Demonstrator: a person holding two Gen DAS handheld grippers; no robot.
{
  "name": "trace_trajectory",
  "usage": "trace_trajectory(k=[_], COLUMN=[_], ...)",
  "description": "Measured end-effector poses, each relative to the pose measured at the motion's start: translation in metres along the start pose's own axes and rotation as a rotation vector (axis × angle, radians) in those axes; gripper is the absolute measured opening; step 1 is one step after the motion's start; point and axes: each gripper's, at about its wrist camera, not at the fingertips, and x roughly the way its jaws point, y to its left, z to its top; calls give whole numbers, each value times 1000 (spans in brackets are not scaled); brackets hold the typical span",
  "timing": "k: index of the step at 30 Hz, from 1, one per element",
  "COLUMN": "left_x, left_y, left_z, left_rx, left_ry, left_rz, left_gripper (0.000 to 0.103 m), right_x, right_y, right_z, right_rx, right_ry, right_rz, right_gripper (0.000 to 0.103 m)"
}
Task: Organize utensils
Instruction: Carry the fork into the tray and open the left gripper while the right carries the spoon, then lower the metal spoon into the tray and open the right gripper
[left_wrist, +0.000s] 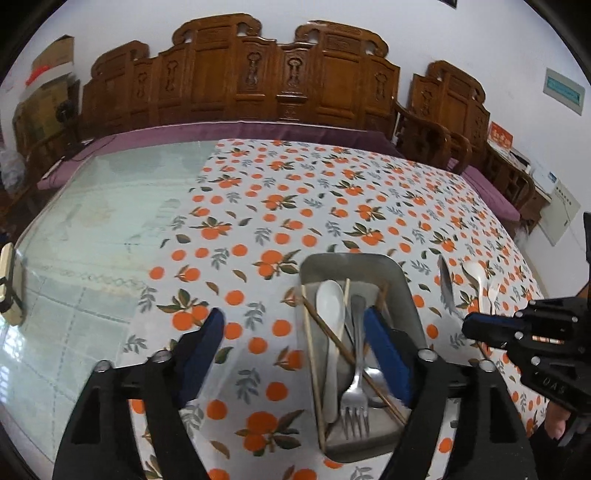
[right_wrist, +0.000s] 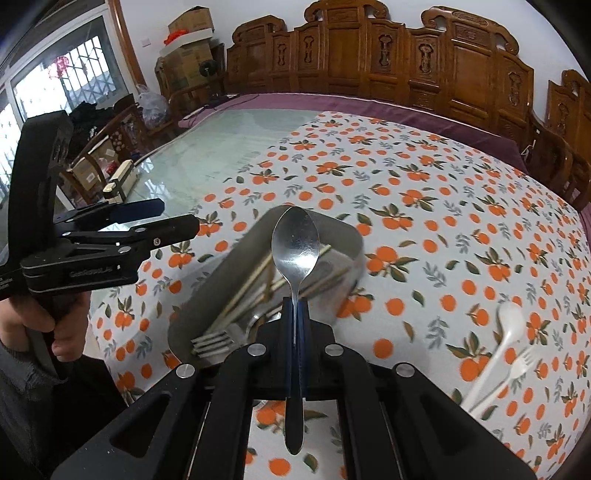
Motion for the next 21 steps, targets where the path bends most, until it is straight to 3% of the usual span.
trace_trajectory(k=[6, 21], left_x=[-2, -2], left_y=[15, 31], left_z=[2, 2], left_rx=[-26, -52], left_ry=[-13, -10], left_rz=[27, 54], left_gripper=[90, 91], right_x=[16, 87], right_y=[11, 15], right_z=[8, 13], right_rx=[5, 77], right_ry=[1, 69], right_rz=[21, -16], right_gripper=[4, 4])
